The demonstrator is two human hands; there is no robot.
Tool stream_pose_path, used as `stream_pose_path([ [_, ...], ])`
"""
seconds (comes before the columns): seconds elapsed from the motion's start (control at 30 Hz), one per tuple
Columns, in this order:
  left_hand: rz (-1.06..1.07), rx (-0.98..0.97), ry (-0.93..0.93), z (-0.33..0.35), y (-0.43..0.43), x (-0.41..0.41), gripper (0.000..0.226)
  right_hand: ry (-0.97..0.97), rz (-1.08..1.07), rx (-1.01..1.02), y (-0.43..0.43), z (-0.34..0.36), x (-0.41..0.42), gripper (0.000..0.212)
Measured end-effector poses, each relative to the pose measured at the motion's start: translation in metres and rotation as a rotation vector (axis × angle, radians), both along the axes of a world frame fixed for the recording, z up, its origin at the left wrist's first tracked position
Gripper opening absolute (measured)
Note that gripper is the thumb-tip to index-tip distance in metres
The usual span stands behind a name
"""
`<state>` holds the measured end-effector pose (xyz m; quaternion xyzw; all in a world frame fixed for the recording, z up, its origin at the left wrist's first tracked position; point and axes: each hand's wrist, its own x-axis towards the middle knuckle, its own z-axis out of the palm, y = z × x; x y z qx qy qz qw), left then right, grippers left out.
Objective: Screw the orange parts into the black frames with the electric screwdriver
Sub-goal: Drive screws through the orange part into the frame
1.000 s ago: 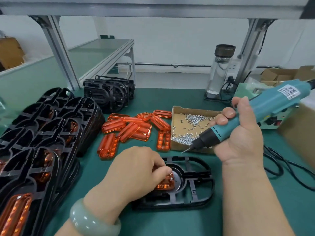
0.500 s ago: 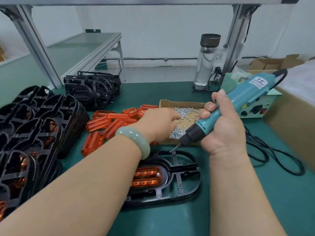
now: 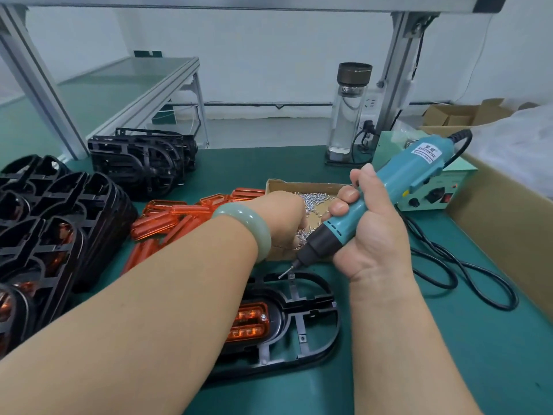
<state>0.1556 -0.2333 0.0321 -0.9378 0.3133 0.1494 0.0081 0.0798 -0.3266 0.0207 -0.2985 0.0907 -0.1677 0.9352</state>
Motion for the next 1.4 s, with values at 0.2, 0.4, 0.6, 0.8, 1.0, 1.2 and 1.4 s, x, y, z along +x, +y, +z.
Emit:
stream_pose_path([
  [0.2, 0.031, 0.034, 0.07, 0.006, -0.008, -0.004, 0.016, -0.001, 0.009, -0.011, 0.0, -0.001, 0.001, 0.018],
  [0.4, 0.05, 0.082, 0.001, -0.001, -0.013, 0.0, 0.013, 0.0, 0.016, -0.009, 0.001, -0.002, 0.001, 0.018],
  [0.6, -0.074, 0.052, -0.158, -0.012, -0.004, 0.0, 0.015, -0.014, 0.034, -0.015, 0.003, -0.001, 0.001, 0.024],
  [0.8, 0.142, -0.283, -0.195, -0.013, 0.0, 0.0, 0.033, -0.025, 0.059, -0.003, 0.005, 0.0, 0.001, 0.026],
  [1.0, 0.207, -0.424, -0.192, -0.015, 0.005, 0.001, 0.013, -0.027, 0.073, -0.009, 0.006, -0.002, 0.002, 0.03],
  [1.2, 0.295, -0.594, -0.123, -0.016, 0.007, 0.002, 0.017, -0.03, 0.08, 0.0, 0.004, -0.003, 0.002, 0.03],
  [1.4, 0.499, -0.854, 0.126, -0.013, 0.009, 0.001, 0.023, -0.027, 0.076, -0.021, 0.004, -0.004, 0.003, 0.032],
])
